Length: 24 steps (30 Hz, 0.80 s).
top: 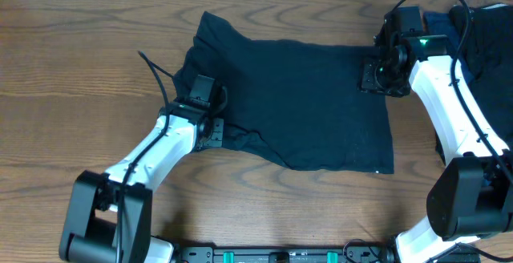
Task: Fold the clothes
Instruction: 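Hold the lower-left hem with the left gripper, right gripper holding top-right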
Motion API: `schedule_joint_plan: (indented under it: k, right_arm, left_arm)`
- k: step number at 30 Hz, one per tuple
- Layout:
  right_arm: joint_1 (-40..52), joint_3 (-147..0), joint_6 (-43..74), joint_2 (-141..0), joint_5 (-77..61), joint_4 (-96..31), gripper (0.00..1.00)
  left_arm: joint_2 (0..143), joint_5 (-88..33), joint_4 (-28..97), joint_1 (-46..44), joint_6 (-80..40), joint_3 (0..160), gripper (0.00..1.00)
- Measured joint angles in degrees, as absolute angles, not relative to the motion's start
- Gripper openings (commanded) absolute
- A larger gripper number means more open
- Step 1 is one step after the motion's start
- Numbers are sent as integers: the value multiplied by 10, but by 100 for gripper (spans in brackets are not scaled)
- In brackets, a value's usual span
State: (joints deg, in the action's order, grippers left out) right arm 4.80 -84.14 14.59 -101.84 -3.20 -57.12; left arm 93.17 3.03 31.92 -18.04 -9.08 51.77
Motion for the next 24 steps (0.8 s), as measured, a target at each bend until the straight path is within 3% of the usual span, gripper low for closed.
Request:
schedule_joint_plan:
  k: [17, 24]
  right_arm:
    - [48, -841, 146, -1018, -32, -571, 53]
    - [48, -841, 146, -1018, -32, -571, 53]
  left_arm:
    - [941, 30, 302, -180, -103, 514, 36]
    - [941, 30, 302, -180, -108, 514, 19]
